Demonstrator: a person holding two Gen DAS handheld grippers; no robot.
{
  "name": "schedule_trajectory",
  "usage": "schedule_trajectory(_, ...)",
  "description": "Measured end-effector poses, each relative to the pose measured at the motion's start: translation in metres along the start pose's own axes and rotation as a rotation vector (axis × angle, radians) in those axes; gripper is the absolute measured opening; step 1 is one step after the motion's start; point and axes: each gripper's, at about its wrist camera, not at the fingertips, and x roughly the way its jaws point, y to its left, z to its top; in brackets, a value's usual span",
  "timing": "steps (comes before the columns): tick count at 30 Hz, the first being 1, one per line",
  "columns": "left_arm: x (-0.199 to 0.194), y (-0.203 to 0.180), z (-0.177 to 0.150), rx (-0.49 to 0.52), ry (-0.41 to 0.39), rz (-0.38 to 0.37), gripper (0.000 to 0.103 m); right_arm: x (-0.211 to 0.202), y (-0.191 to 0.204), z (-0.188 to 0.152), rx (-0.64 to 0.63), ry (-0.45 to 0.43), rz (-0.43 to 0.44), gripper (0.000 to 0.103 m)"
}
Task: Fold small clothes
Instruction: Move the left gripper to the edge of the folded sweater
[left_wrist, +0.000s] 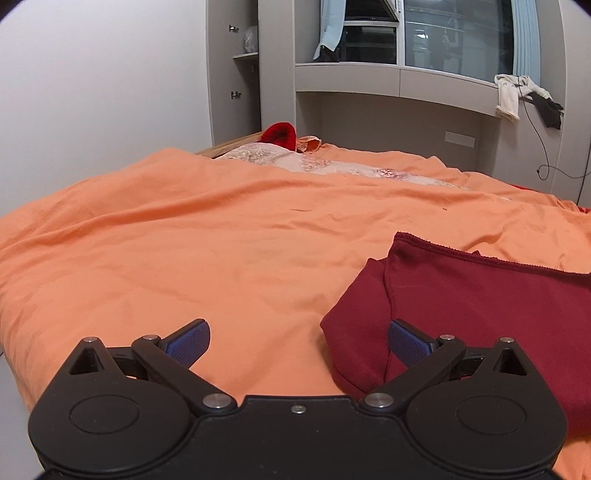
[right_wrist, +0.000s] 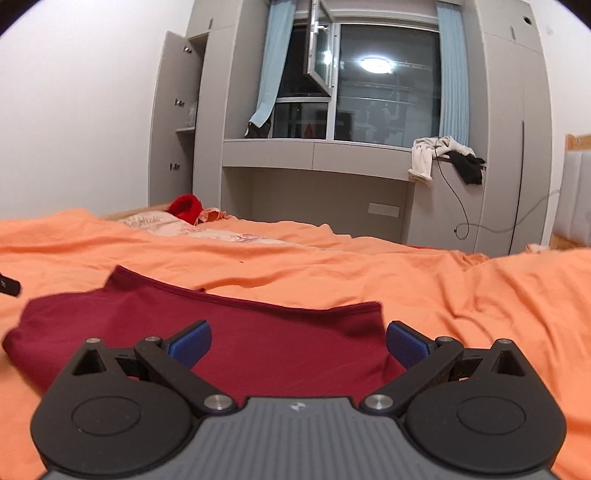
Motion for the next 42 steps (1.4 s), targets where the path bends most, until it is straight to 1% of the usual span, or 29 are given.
schedule_trajectory(3, 0.003, -0.001, -0.005, -0.01, -0.003, 0.008, 0.102, -0.005, 0.009, -0.009, 0.046, 0.011, -0.005, 0.103)
schedule_trajectory(7, 0.014, 0.0, -0.013, -0.018, -0.001, 0.001, 0.102, -0.007, 0.02, -0.02, 0.038, 0.016, -0.034, 0.103)
schedule_trajectory(8, 0.018, -0.001, -0.014, -0.018, 0.012, -0.007, 0.102, -0.008, 0.022, -0.022, 0.035, 0.011, -0.037, 0.103)
schedule_trajectory(10, 0.025, 0.0, -0.016, -0.029, 0.038, -0.038, 0.102, -0.01, 0.028, -0.026, 0.023, 0.0, -0.022, 0.103)
schedule_trajectory(12, 0.027, 0.0, -0.018, -0.046, 0.056, -0.074, 0.102, -0.009, 0.035, -0.029, -0.021, 0.01, 0.004, 0.103)
schedule_trajectory(15, 0.021, 0.0, -0.021, -0.059, 0.05, -0.148, 0.102, 0.001, 0.044, -0.036, -0.088, 0.038, 0.002, 0.103)
schedule_trajectory(18, 0.013, 0.0, -0.027, -0.053, 0.029, -0.217, 0.102, 0.014, 0.042, -0.046, -0.075, 0.096, 0.015, 0.103)
schedule_trajectory(21, 0.013, -0.001, -0.033, -0.044, 0.046, -0.271, 0.102, 0.021, 0.037, -0.048, -0.036, 0.139, 0.034, 0.103)
schedule_trajectory(25, 0.027, -0.007, -0.038, -0.038, 0.117, -0.282, 0.102, 0.021, 0.033, -0.048, -0.014, 0.151, 0.046, 0.103)
schedule_trajectory(29, 0.032, -0.013, -0.038, -0.041, 0.126, -0.268, 0.102, 0.022, 0.03, -0.048, -0.001, 0.16, 0.053, 0.103)
schedule_trajectory(32, 0.032, -0.015, -0.039, -0.059, 0.13, -0.277, 0.102, 0.023, 0.032, -0.048, -0.003, 0.166, 0.05, 0.103)
schedule_trajectory(33, 0.031, -0.014, -0.039, -0.071, 0.132, -0.29, 0.102, 0.024, 0.033, -0.049, -0.007, 0.17, 0.047, 0.103)
schedule_trajectory(36, 0.03, -0.013, -0.04, -0.107, 0.143, -0.37, 0.102, 0.026, 0.036, -0.05, -0.021, 0.176, 0.038, 0.103)
schedule_trajectory(38, 0.032, -0.011, -0.04, -0.137, 0.148, -0.406, 0.102, 0.026, 0.036, -0.051, -0.026, 0.176, 0.036, 0.103)
schedule_trajectory(42, 0.039, -0.012, -0.042, -0.163, 0.163, -0.41, 0.102, 0.026, 0.037, -0.051, -0.026, 0.176, 0.035, 0.103)
